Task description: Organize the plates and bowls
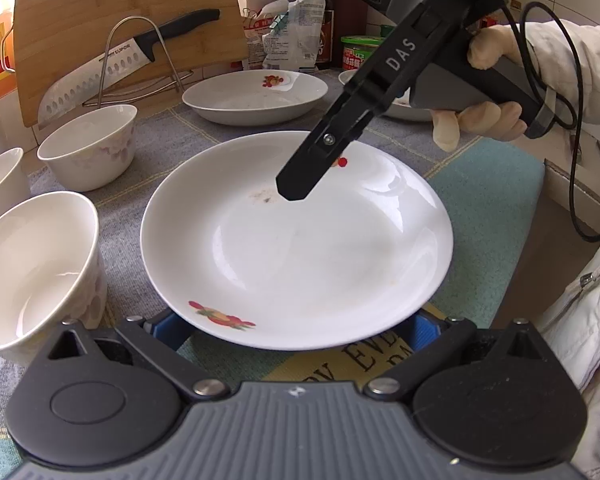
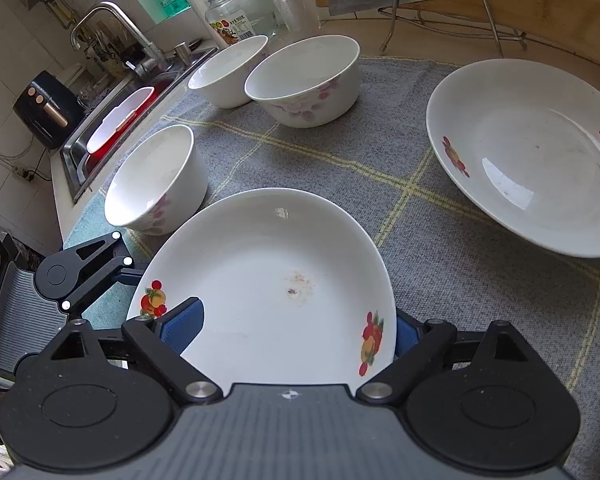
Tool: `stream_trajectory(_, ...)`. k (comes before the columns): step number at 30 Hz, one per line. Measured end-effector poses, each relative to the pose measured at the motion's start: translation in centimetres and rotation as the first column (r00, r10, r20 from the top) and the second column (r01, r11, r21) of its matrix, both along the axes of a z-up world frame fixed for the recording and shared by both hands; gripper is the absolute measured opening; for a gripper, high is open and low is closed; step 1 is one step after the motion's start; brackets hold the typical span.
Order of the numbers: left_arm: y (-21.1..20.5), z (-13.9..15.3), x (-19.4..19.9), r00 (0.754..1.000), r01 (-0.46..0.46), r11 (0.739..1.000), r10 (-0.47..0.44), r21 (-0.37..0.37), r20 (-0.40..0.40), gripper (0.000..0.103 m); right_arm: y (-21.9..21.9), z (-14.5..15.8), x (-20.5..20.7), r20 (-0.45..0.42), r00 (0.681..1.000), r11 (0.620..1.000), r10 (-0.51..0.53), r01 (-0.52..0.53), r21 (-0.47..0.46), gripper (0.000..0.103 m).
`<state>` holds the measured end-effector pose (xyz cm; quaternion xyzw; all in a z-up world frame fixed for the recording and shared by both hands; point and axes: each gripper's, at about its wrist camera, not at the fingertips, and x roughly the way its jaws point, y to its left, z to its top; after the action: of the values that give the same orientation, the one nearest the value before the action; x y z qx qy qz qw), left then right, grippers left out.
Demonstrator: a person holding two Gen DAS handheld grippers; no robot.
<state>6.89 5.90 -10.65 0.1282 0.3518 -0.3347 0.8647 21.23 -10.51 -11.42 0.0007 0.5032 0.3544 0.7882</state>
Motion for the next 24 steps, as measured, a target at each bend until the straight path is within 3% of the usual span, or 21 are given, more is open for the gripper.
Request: stream_trajectory(24,-3.0,3.2,0.3,1.0,0.014,1.0,-0.014,0.026,-0.007,0.102,-2.5,3.3,-1.3,0.057,0.998,1.0,-0.001,0.002,-0.017,0.096)
